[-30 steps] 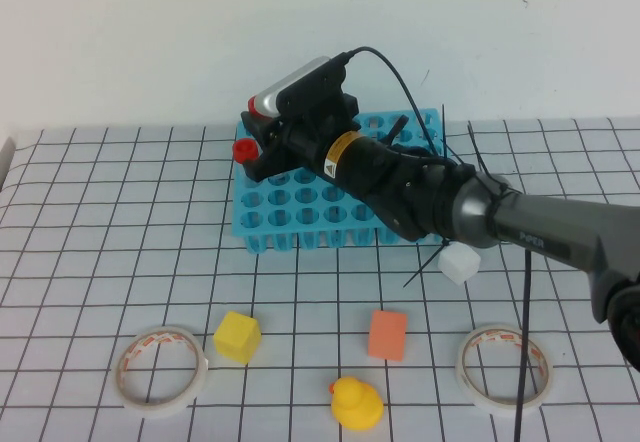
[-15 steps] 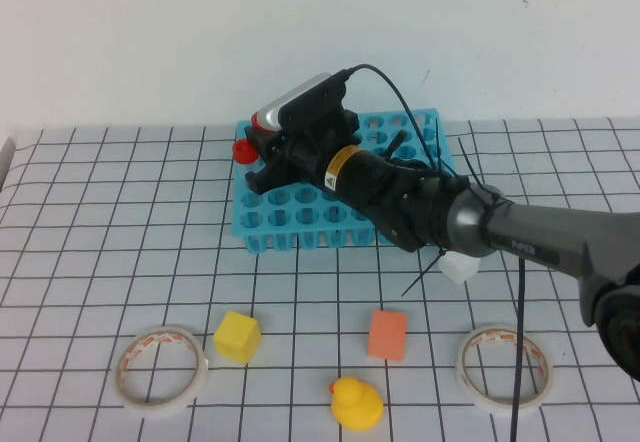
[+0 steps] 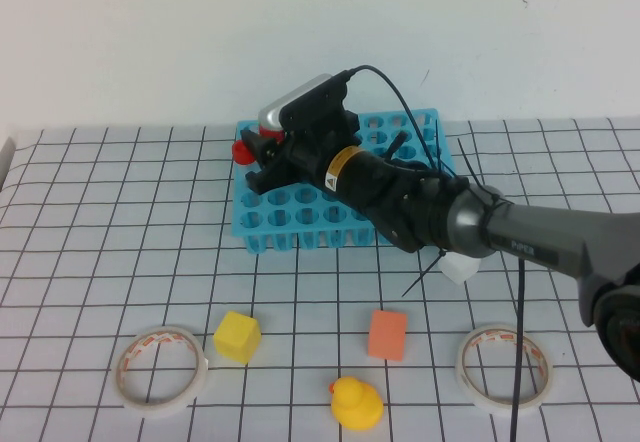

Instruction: Place the test tubes

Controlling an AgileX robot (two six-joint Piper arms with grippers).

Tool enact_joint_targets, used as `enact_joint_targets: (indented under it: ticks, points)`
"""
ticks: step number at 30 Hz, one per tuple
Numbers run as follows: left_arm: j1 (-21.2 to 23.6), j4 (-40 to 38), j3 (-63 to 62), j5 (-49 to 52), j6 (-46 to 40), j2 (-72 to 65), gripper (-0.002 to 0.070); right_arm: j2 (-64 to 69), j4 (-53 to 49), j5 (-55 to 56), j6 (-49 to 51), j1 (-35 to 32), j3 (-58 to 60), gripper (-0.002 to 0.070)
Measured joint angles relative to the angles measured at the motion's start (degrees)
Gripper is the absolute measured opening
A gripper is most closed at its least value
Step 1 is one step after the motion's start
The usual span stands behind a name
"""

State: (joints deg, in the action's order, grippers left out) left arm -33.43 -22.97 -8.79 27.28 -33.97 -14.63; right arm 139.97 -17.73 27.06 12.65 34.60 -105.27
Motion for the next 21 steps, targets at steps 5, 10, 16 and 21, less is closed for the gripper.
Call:
enact_joint_targets:
  ticks: [5,10,16,21]
  points:
    - [0.0,0.0,0.0,0.0,0.0,0.0,-0.0001,0.1,-1.0,2.0,0.0,0.0,0.0,0.0487]
    - [0.0,0.0,0.0,0.0,0.0,0.0,-0.0001,-2.4,-4.0,-2.3,0.4,0.2,0.0,0.0490]
    - [0.0,0.0,0.0,0.0,0.0,0.0,-0.0001,-13.5,-8.1,-6.8,5.8,1.2,6.7,0.0350]
    - [0.0,0.0,0.0,0.0,0.0,0.0,-0.0001,-27.0,-12.8,-6.8,10.9,1.4,17.9,0.0076]
